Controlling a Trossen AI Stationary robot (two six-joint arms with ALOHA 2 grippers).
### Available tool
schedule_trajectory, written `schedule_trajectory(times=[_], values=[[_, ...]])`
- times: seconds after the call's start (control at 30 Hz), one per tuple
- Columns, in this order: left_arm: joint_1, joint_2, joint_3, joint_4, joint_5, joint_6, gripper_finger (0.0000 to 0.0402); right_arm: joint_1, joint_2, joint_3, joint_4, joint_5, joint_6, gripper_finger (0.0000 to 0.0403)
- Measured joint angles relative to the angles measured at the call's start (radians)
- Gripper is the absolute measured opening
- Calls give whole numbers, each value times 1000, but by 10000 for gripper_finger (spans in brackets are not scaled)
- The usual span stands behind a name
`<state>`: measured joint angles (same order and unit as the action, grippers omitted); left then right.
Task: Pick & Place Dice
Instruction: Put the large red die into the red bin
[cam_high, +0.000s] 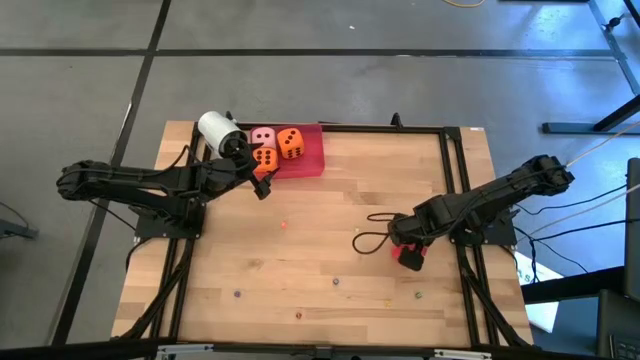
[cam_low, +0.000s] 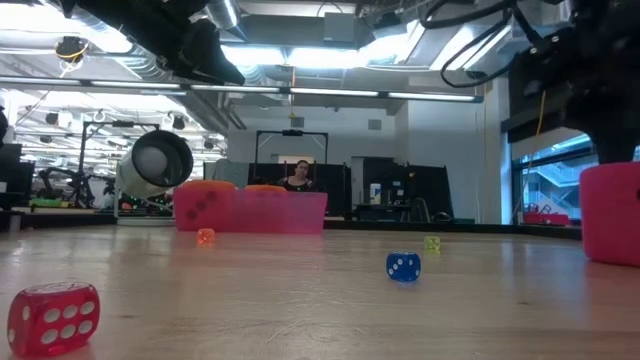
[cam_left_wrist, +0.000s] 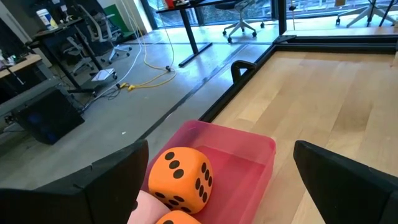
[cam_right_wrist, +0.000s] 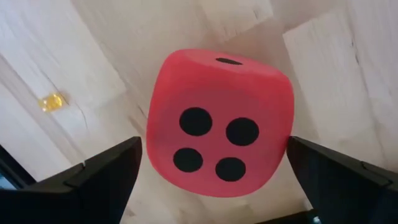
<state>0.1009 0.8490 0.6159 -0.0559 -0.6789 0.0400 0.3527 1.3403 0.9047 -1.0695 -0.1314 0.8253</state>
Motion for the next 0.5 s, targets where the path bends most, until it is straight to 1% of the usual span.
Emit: schedule_trajectory(times=[0.27,0.43,0.5], values=[[0,0,0,0,0,0,396,0,0,0,0,-22,89,400],[0,0,0,0,0,0,396,0,0,0,-1,-96,158,400],[0,0,0,0,0,0,396,2,0,0,-1,-94,195,400]])
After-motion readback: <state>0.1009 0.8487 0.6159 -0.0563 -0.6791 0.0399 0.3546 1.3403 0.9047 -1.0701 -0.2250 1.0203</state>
